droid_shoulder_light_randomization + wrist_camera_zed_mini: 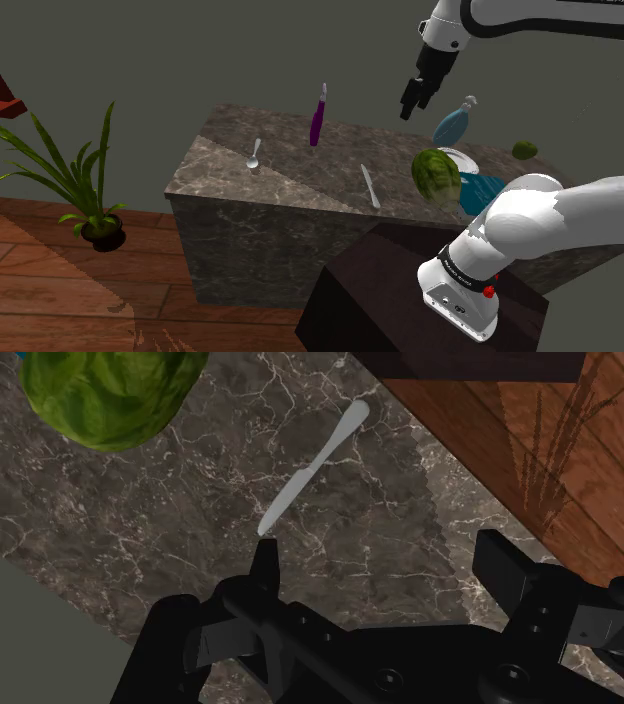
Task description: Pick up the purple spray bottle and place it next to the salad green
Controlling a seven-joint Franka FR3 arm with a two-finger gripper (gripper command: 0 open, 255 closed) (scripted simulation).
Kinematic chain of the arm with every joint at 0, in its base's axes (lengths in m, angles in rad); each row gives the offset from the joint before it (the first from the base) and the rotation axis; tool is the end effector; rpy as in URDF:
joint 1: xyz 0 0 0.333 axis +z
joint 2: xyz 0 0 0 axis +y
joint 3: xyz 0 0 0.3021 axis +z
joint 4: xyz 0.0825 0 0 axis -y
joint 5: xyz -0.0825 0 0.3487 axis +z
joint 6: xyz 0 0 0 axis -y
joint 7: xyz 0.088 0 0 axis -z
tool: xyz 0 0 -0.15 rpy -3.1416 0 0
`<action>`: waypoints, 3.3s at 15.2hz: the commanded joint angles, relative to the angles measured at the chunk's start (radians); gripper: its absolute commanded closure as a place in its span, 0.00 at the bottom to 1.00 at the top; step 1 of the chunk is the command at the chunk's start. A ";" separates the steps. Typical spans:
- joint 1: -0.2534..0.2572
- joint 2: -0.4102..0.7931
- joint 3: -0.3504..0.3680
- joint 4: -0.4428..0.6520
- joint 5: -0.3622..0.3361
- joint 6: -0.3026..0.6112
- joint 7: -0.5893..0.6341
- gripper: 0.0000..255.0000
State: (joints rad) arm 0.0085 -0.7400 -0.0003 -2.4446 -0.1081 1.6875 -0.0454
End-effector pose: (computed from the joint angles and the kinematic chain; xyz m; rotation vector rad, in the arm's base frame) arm 0.2995 -0.0125 0.4963 3.0330 0.1019 -0.0290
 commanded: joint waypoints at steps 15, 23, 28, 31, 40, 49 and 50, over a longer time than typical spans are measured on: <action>-0.059 0.555 0.097 0.330 -0.108 0.239 0.270 0.00; -0.063 0.875 0.105 0.645 -0.213 0.236 0.410 0.00; -0.050 1.055 0.090 0.863 -0.260 0.195 0.462 0.00; -0.056 1.062 0.086 0.836 -0.264 0.231 0.465 0.00; -0.066 1.077 0.079 0.798 -0.271 0.285 0.470 0.00; -0.066 1.077 0.079 0.798 -0.271 0.285 0.470 1.00; -0.066 1.077 0.079 0.798 -0.271 0.285 0.470 1.00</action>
State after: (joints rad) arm -0.0570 0.3365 0.0790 -1.6461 -0.3792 1.9723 0.4250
